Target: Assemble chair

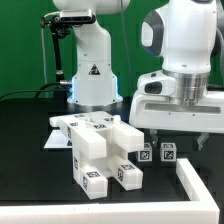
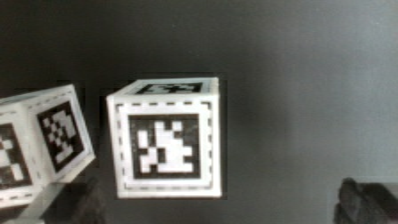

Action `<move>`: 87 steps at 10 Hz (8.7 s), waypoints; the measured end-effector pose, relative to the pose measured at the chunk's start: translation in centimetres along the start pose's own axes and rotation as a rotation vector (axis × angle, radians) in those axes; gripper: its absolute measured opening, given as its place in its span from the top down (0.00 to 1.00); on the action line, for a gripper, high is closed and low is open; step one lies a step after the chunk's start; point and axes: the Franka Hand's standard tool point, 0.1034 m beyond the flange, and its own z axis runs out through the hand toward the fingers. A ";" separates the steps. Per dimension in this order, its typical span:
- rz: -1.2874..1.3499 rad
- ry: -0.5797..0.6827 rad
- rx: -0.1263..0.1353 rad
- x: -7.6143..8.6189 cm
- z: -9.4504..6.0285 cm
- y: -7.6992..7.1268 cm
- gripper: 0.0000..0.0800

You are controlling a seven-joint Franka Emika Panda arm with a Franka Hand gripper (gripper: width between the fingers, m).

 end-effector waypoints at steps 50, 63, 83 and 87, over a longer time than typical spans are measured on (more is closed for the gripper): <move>-0.235 0.040 0.024 5.1 -9.3 12.5 0.65; -0.241 0.092 0.009 5.6 -8.1 12.5 0.66; -0.214 0.121 0.010 5.8 -8.1 12.9 0.67; -0.001 0.142 0.029 5.9 -8.2 12.9 0.67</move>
Offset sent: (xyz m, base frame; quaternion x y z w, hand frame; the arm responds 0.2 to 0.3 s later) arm -0.0043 0.0001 -0.0105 -0.0015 0.0042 0.0007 1.0000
